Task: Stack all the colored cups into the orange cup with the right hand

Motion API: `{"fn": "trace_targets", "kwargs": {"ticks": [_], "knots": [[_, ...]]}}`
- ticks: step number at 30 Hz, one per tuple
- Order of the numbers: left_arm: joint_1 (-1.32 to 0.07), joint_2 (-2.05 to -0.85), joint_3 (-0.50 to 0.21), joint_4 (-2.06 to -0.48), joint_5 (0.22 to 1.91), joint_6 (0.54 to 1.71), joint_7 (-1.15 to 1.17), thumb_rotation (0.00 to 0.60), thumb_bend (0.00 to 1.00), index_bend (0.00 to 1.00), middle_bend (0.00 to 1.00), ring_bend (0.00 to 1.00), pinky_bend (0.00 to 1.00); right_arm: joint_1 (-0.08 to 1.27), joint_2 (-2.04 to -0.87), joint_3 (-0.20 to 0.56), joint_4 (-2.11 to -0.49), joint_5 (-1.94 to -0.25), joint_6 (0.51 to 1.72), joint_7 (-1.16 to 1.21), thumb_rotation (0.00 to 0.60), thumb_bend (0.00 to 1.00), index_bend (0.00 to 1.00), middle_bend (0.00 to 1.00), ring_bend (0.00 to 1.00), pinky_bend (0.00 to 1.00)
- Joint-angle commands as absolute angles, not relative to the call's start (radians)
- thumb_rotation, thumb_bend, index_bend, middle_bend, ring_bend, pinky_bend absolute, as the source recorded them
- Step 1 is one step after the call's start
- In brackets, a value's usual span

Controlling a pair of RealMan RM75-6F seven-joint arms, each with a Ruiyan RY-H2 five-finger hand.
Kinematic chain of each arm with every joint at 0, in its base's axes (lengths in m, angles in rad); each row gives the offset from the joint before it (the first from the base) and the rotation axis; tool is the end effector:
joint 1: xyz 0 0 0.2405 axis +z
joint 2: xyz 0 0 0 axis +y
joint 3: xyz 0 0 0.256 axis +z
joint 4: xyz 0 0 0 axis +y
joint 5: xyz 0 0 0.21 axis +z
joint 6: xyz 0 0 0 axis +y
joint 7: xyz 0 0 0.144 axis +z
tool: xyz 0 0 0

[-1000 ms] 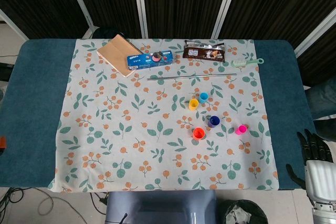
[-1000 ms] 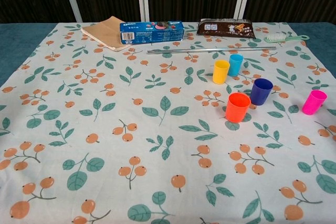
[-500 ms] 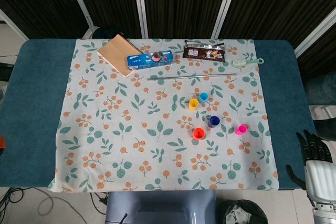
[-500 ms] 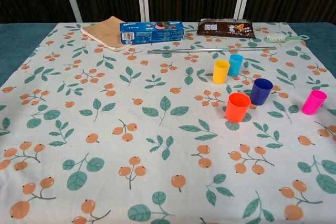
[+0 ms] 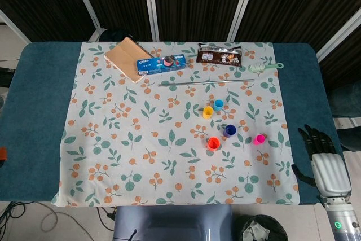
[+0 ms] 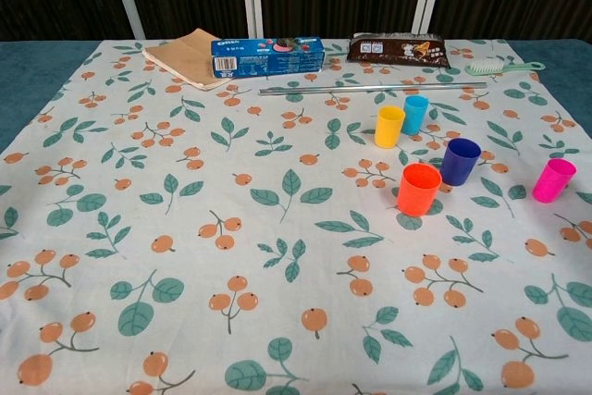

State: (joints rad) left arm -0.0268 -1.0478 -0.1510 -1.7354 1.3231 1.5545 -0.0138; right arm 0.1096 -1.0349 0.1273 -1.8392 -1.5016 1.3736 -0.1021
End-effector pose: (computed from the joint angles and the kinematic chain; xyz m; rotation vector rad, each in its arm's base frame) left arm -0.3129 0.1788 0.2022 -1.0973 -0.9266 -0.9349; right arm -0.2622 -0.1991 0.1610 1.4463 -0.9379 0.9562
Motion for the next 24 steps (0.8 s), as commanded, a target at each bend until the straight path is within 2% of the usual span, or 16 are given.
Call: {"fn": "trace_targets", "kwargs": {"ticks": [1, 5, 9, 15, 24], "knots": [[-0.027, -1.049, -0.151, -1.735, 1.321, 1.553, -0.012, 0.6, 0.39, 0.14, 0.03, 0.01, 0.12, 0.261, -0.974, 0.205, -1.892, -1.387, 1.171, -0.129, 0.6, 0.35, 0.02, 0.0, 0.02, 0.09], [-0.028, -1.049, -0.15, -1.735, 1.323, 1.552, -0.009, 0.6, 0.39, 0.14, 0.03, 0.01, 0.12, 0.346, -0.993, 0.232, -1.9, -1.302, 1.053, -0.188, 0.6, 0.35, 0.07, 0.0, 0.02, 0.09], [-0.026, -1.049, -0.151, -1.736, 1.318, 1.552, -0.012, 0.6, 0.39, 0.14, 0.03, 0.01, 0.12, 0.455, -1.061, 0.262, -1.867, -1.158, 0.939, -0.278, 0.6, 0.35, 0.13, 0.0, 0.02, 0.09], [-0.028, -1.047, -0.156, -1.732, 1.308, 1.547, -0.018, 0.6, 0.39, 0.14, 0.03, 0.01, 0.12, 0.568, -1.177, 0.286, -1.793, -1.006, 0.905, -0.404, 0.6, 0.35, 0.23, 0.0, 0.02, 0.09], [-0.03, -1.043, -0.165, -1.729, 1.292, 1.539, -0.033, 0.6, 0.39, 0.14, 0.03, 0.01, 0.12, 0.667, -1.318, 0.275, -1.692, -0.854, 0.921, -0.52, 0.6, 0.35, 0.28, 0.0, 0.02, 0.09]]}}
